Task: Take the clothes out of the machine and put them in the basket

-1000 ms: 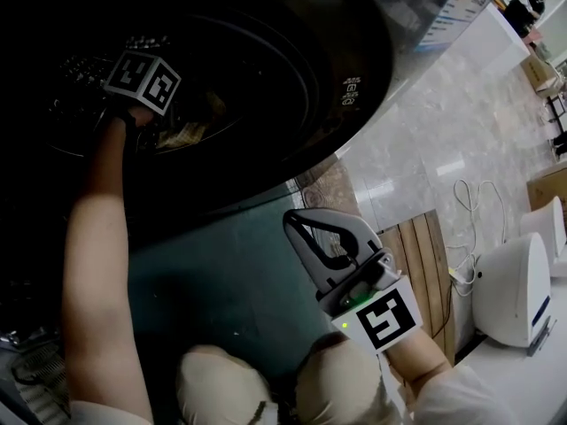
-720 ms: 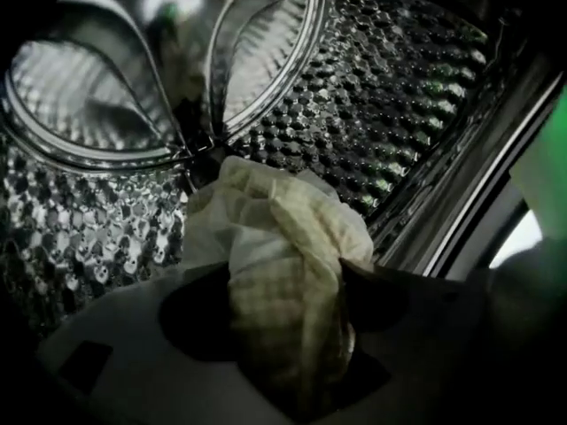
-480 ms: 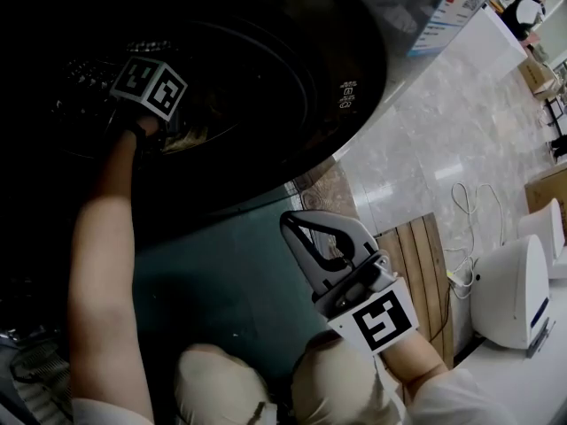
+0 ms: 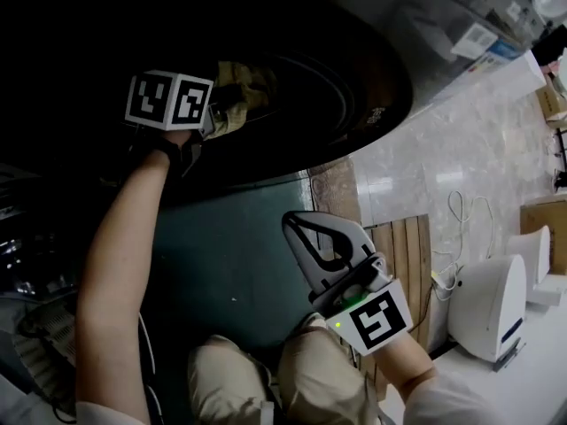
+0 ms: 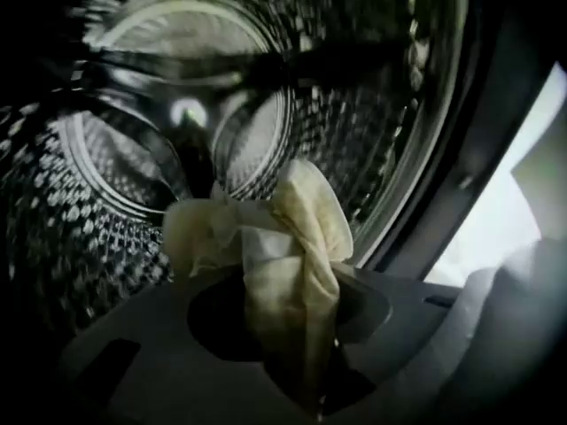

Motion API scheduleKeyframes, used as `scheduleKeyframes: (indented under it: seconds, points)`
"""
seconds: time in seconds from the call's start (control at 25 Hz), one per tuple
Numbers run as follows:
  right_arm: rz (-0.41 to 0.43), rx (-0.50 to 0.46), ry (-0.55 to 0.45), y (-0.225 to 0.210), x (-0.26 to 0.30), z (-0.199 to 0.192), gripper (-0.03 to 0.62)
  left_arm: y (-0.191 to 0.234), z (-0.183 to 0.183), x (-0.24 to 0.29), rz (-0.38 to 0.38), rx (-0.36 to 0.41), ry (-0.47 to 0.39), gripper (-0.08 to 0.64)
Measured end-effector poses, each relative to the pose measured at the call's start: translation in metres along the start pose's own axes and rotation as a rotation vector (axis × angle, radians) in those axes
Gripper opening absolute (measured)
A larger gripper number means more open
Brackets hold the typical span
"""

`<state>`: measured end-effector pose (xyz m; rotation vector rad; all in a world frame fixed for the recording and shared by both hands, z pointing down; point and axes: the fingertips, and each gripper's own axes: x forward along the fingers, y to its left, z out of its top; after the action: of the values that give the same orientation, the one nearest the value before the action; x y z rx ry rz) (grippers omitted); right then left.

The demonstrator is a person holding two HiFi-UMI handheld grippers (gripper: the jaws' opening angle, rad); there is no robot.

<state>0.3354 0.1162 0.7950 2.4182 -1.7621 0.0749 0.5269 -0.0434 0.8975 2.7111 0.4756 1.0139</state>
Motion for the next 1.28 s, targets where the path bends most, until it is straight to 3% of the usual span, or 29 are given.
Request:
scheduleKeyframes:
  seconds: [0.16,0.52,0.76,1.0,1.28]
  points:
    - [0.053,-0.014,0.041,0.02,0.001,0.047,0.012,-0.033,0.005,-0.037,-0.063,-0.097,-0.122,0.172]
    - [0.101,0.005,0.111,0.037,-0.01,0.131,0.012,-0.08,-0.009,-0.114,-0.084,-0.208,-0.205,0.17]
    - [0.179,0.008,0.174,0.068,-0.019,0.19,0.012,-0.115,-0.006,-0.185,-0.098,-0.27,-0.24,0.169]
    - [0.287,0.0,0.152,0.097,-0.017,0.285,0.012,-0.146,0.007,-0.271,-0.062,-0.284,-0.259,0.169]
    - [0.411,0.013,0.088,0.126,-0.033,0.403,0.012,-0.184,0.064,-0.389,0.03,-0.304,-0.35,0.169]
